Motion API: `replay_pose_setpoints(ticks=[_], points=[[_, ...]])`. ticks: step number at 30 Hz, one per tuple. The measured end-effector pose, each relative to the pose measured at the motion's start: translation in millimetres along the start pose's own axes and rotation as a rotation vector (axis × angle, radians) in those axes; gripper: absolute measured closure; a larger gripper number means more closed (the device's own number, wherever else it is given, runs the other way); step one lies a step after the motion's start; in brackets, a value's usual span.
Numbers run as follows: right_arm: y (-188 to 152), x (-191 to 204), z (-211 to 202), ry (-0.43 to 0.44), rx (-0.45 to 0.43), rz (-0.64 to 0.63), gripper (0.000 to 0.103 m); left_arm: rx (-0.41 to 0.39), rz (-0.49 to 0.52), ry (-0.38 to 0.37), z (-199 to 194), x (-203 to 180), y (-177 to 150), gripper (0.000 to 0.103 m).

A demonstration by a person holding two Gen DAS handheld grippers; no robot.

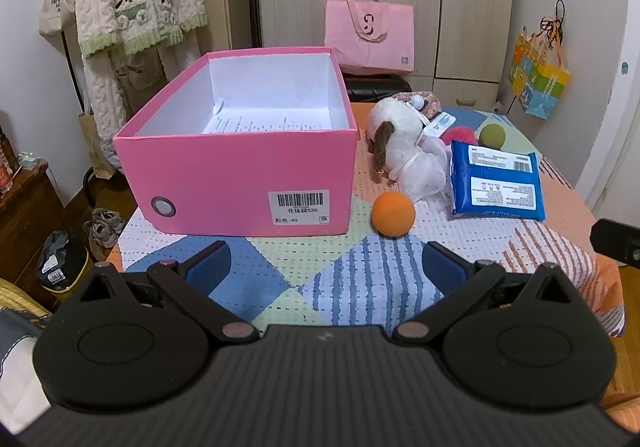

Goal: Organize soft objects
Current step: 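Move the left tool toward the blue wet-wipes pack on the table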

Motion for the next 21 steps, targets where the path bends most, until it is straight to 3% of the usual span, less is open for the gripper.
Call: replay_pose_setpoints(ticks=[21], points=[[0.8, 0.1, -16.3, -0.075, -0.065, -0.024, 0.0, -0.152, 0.031, 0.033, -26.2, 2.5, 5.9, 0.0]])
Point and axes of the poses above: each gripper's, at about its wrist camera, not at the fingertips, and z roughly the way its jaws point, x to its left, y to its top, the point moved 9 cm from there along z, roughly the way its jaws point
